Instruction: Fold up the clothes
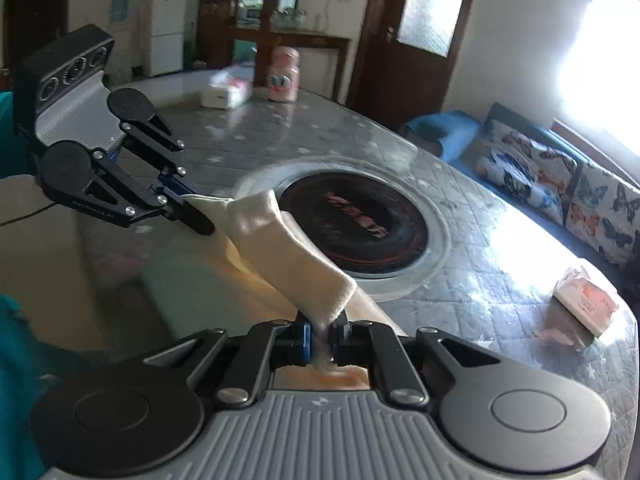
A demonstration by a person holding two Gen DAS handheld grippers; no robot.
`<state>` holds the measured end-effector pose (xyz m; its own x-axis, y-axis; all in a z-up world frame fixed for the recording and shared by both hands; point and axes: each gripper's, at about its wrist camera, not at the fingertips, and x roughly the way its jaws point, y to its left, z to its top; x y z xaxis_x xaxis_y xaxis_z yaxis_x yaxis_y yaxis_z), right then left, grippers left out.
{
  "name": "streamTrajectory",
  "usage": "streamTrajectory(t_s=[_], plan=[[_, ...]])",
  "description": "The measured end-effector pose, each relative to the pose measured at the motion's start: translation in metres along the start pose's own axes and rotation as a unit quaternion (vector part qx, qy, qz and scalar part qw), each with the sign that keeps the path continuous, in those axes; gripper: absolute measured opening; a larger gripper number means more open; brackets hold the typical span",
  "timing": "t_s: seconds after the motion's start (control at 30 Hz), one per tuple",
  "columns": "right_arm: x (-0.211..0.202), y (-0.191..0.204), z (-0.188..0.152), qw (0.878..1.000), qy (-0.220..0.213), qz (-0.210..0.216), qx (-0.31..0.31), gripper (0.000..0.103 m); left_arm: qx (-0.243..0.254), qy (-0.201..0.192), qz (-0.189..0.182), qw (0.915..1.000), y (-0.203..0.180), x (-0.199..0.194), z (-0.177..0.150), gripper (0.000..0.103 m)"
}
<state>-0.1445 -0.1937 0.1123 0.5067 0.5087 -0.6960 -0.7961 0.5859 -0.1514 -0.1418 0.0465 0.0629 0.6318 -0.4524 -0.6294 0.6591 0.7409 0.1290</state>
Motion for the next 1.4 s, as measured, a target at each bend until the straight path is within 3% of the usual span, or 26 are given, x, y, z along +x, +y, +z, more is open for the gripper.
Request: streamTrajectory(t_s=[0.13, 0.33, 0.57, 0.63, 0.87, 1.03, 1.13, 1.3, 1.4], plan=[[0.046, -0.022, 0.002, 0.999, 0.02, -0.016, 0.019, 0.008, -0.014, 0.013, 0.011, 0.9998, 0.027, 0.038, 0.008, 0.01], [0.096, -0.036, -0.02, 0.996, 0.025, -0.037, 0.081, 0.01, -0.08, 0.022, 0.024, 0.9963, 0.046, 0.068, -0.003, 0.014], [0.093, -0.047, -0.024, 0.991, -0.013, -0.058, 0.123, 0.011, -0.079, 0.003, 0.046, 0.9958, 0.05, 0.06, 0.009, 0.014], [0.1, -0.054, -0.028, 0.986, -0.012, -0.068, 0.15, 0.021, -0.092, 0.007, 0.058, 0.994, 0.055, 0.065, 0.011, 0.015], [0.092, -0.07, -0.032, 0.974, -0.037, -0.094, 0.202, 0.031, -0.121, 0.026, 0.092, 0.988, 0.066, 0.078, 0.012, 0.018], [0.073, -0.07, -0.033, 0.97, -0.061, -0.118, 0.205, 0.031, -0.142, -0.001, 0.092, 0.9855, 0.06, 0.064, 0.025, 0.018], [0.071, -0.066, -0.031, 0.974, -0.06, -0.087, 0.2, 0.024, -0.153, -0.016, 0.086, 0.9844, 0.054, 0.058, 0.033, 0.017], [0.091, -0.064, -0.023, 0.977, -0.043, -0.069, 0.198, 0.022, -0.143, -0.005, 0.042, 0.9888, 0.031, 0.079, 0.046, 0.016], [0.102, -0.063, -0.025, 0.976, -0.033, -0.071, 0.201, 0.022, -0.155, 0.007, 0.04, 0.9872, 0.03, 0.096, 0.049, 0.016]])
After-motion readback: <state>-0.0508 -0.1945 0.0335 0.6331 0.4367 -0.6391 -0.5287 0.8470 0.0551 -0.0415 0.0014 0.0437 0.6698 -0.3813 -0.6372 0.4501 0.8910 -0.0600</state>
